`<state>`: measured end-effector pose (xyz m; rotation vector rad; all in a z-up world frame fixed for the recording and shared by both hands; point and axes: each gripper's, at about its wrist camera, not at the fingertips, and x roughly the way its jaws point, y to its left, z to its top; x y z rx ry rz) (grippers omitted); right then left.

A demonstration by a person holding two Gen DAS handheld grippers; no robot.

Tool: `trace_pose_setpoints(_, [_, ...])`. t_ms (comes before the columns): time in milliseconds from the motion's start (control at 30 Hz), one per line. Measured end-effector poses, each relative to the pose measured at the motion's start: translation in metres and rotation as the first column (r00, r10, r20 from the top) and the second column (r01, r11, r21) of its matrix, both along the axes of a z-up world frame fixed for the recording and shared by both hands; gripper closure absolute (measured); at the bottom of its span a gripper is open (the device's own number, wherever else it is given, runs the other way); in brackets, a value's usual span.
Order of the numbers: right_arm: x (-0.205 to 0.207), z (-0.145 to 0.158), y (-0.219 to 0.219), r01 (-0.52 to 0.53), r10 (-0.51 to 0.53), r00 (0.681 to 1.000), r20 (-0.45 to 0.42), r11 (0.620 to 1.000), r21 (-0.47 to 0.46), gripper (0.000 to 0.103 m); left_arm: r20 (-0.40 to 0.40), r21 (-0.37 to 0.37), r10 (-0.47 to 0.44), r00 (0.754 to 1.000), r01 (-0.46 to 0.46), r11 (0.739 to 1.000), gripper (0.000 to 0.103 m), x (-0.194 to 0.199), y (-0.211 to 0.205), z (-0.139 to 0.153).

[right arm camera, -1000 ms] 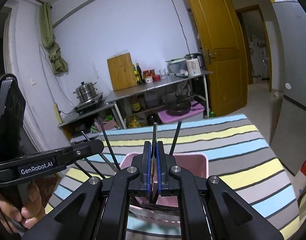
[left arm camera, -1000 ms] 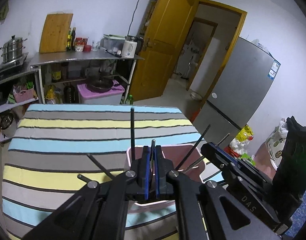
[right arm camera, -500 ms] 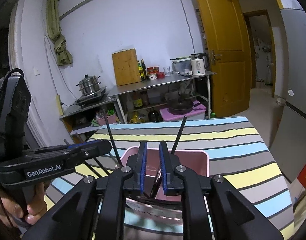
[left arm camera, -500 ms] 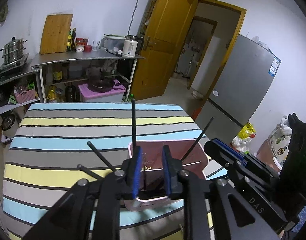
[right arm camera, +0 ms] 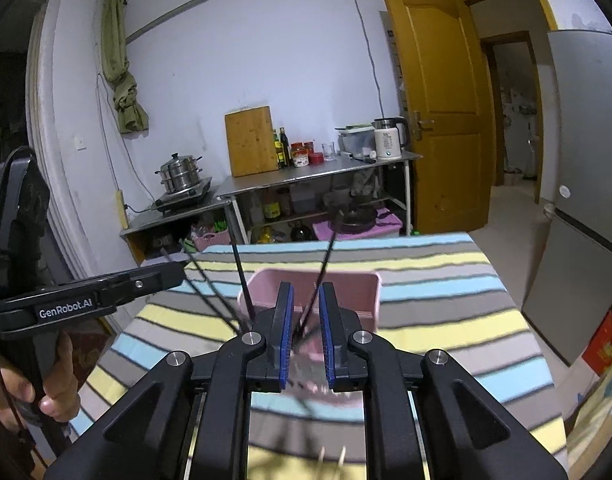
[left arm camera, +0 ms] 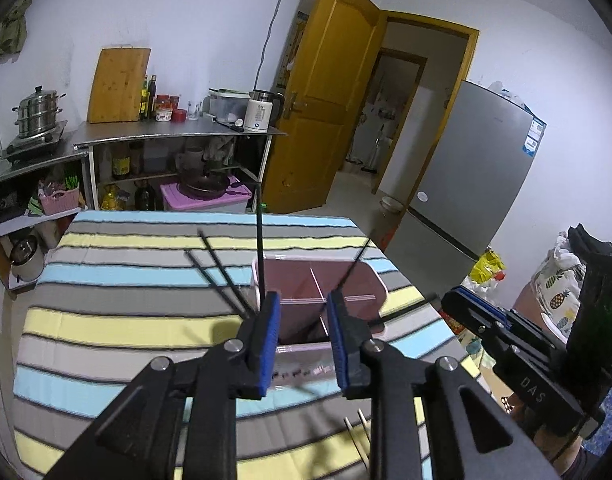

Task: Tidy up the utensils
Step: 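Lower the silver chopsticks into the pink basket and open both grippers, then move both open grippers back to the wooden chopsticks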

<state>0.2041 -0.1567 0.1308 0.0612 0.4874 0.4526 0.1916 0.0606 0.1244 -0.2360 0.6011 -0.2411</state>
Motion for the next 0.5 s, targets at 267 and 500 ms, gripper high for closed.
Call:
trace_pose_setpoints(267, [-0.04, -0.024, -0.018, 0.021, -0.022, 0.999, -0.042, 1.0, -0.008, 0.09, -0.019, -0.004, 0.008, 1.0, -0.008, 1.0, 0.078, -0.042, -0.006, -0.026])
trace_pose_setpoints(500, [-0.07, -0.05, -0.035, 0.039, -0.042, 0.995, -0.086, 0.999, -0.031, 0.09, -0.039, 0.005, 0.004, 0.999, -0.004, 1.0, 0.078, -0.077, -0.015, -0.051])
